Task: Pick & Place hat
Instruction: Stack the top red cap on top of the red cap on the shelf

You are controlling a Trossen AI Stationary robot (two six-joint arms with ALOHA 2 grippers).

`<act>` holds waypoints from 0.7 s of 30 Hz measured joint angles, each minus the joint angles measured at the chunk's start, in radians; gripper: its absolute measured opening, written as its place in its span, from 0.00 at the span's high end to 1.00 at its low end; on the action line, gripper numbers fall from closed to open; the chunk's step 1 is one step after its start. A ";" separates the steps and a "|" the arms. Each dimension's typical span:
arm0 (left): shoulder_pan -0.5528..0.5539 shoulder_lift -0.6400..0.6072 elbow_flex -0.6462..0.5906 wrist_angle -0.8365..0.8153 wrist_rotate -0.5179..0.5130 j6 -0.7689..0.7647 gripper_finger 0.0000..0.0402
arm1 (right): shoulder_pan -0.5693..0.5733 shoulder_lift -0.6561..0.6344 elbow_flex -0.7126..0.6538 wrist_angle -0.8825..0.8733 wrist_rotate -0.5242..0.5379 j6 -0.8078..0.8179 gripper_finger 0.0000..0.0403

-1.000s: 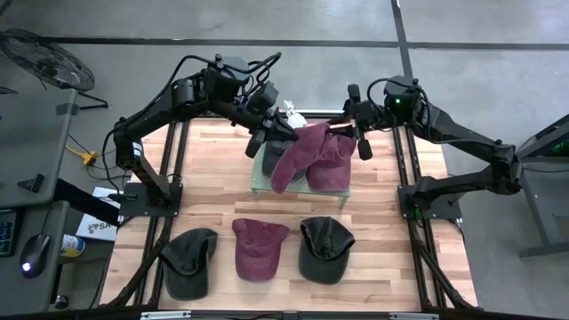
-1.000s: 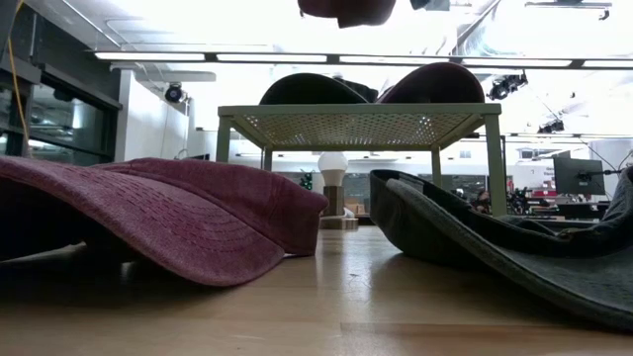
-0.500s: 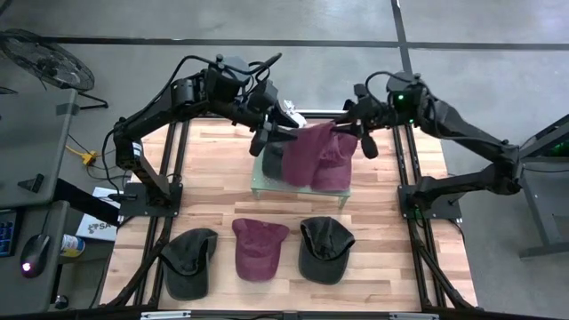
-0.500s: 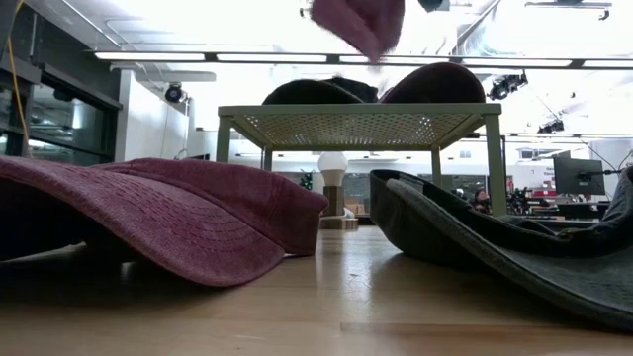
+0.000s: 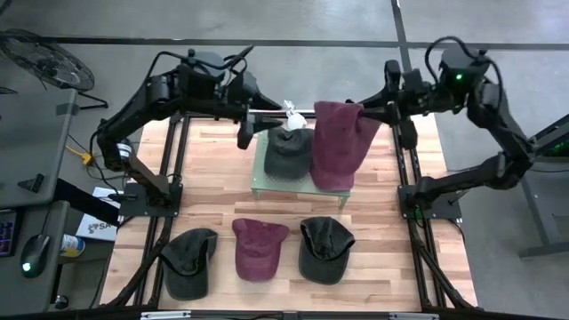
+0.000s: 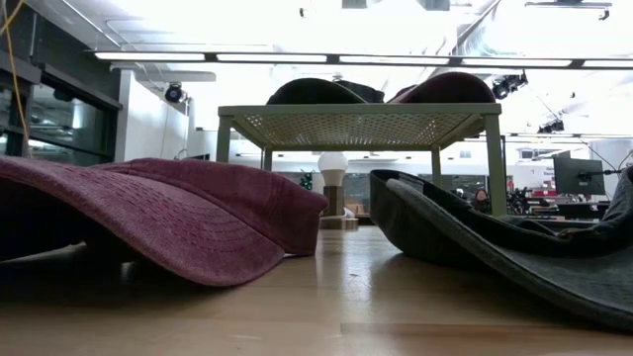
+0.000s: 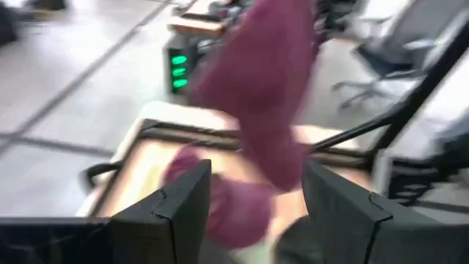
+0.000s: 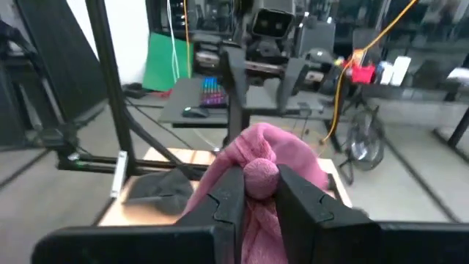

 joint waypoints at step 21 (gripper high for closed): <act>0.004 -0.076 0.000 -0.462 -0.761 0.243 0.52 | 0.040 0.316 0.471 -0.600 0.153 0.262 0.88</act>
